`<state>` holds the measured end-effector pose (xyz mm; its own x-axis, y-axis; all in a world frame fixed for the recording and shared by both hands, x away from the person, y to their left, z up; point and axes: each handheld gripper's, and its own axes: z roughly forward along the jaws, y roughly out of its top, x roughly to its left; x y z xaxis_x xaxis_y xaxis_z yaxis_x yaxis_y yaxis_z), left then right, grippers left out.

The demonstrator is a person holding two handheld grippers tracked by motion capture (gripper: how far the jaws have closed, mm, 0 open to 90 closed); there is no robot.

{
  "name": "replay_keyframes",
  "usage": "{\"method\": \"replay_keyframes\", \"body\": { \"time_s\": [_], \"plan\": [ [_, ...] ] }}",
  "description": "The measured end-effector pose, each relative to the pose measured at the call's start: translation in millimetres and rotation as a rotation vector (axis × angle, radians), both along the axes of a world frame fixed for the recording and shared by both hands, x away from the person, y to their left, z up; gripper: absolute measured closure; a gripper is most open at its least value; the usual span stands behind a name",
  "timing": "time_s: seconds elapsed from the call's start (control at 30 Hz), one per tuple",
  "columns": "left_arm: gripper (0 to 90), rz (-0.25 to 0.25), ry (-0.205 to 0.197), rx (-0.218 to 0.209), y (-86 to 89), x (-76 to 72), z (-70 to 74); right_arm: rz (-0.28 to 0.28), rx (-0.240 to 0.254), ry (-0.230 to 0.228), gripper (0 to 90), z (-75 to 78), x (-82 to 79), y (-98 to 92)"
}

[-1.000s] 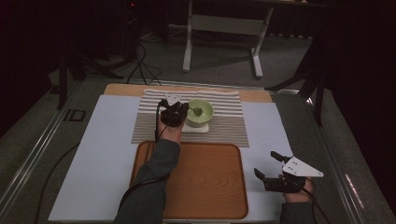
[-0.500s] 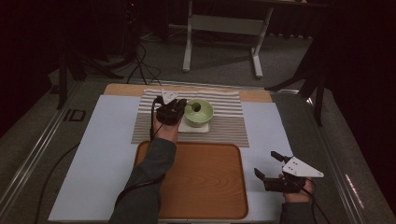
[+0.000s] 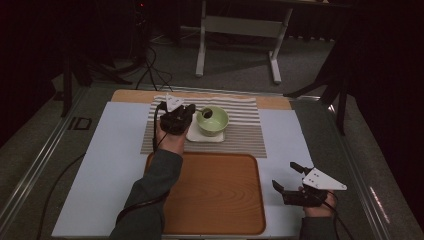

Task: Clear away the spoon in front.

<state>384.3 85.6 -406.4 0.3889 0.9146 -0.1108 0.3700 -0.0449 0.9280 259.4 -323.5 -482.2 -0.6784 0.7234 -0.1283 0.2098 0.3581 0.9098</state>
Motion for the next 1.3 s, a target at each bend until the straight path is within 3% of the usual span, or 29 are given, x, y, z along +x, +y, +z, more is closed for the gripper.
{"method": "replay_keyframes", "body": {
  "time_s": [0.77,1.3],
  "plan": [
    [89.6,-0.023,-0.013,0.029,16.9,-27.7,20.5,0.001,0.001,-0.001,10.6,0.0,0.1,0.0],
    [89.6,-0.038,0.034,0.050,36.7,-50.1,10.8,0.002,0.001,0.002,10.6,-0.2,0.1,0.4]
  ]
}}
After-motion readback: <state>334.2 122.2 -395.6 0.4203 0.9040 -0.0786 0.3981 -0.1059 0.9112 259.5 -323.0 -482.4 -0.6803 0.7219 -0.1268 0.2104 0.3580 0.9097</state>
